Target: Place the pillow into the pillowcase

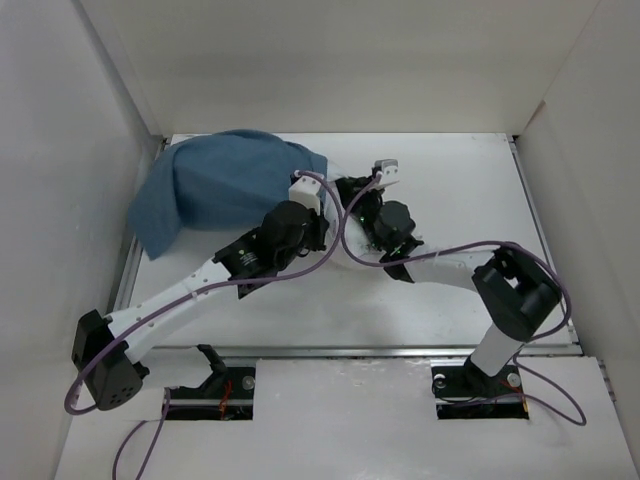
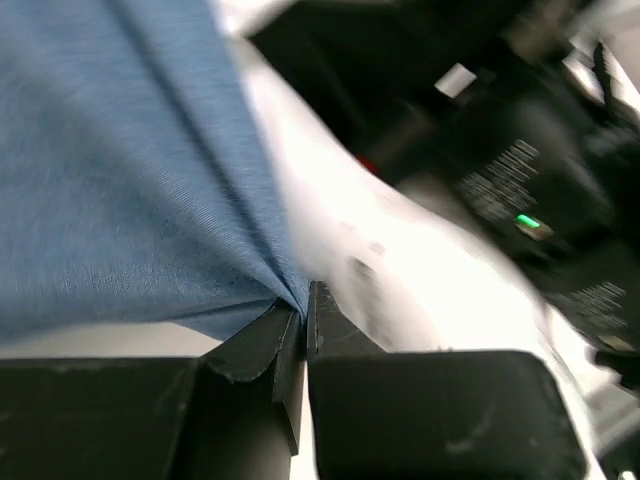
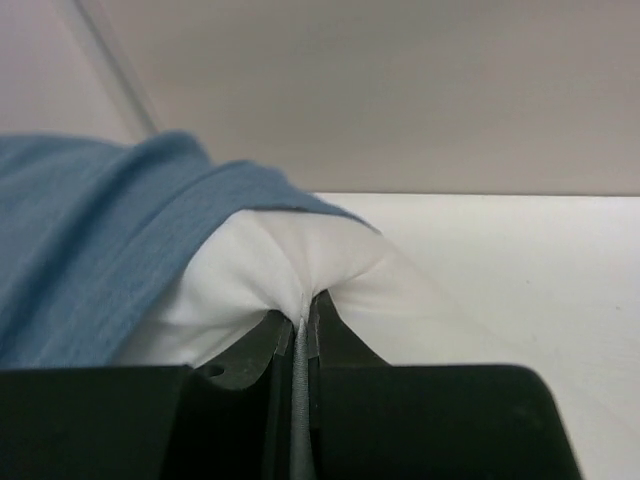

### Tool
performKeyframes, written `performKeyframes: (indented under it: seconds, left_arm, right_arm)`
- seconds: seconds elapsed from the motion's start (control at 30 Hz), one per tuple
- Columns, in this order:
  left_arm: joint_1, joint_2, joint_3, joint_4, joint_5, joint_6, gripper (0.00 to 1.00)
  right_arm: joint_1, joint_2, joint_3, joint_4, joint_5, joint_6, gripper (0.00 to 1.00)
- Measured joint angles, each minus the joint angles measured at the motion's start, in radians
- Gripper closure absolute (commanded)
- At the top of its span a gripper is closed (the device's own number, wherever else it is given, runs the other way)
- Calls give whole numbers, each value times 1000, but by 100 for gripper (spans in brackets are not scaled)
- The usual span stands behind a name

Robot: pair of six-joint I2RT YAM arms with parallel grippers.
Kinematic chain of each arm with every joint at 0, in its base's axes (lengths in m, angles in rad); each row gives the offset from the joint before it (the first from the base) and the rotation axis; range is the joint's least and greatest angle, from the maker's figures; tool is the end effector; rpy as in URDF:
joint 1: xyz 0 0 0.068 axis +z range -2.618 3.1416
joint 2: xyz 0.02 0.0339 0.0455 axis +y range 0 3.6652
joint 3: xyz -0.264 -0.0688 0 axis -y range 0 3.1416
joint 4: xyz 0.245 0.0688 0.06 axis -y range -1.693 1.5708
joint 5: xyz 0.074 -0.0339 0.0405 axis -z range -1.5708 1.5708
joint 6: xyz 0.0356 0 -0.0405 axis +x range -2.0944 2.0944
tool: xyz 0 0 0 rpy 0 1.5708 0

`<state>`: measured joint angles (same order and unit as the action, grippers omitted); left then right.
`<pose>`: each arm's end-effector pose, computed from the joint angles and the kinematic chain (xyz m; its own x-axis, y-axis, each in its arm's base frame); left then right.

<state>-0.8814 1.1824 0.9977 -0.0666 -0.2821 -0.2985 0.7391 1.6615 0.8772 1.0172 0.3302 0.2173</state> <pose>0.1836 -0.2072 0.3449 -0.3187 -0.0575 -0.9461 0.4979 0.8392 -0.2187 0.2772 0.2370 0.2707 0.0794 0.3484 -0.9340 -0.4313 0.8567 0.2828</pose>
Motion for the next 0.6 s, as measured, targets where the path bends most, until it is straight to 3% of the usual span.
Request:
performKeyframes:
  seconds: [0.3,0.6]
  left_arm:
    - [-4,14,19,-13,186,-23,100]
    - [-3,104,117,-10,290,33,100]
  right_arm:
    - [40,54,147,48,220,-2,100]
    - [37,50,137,68,540,-19,100]
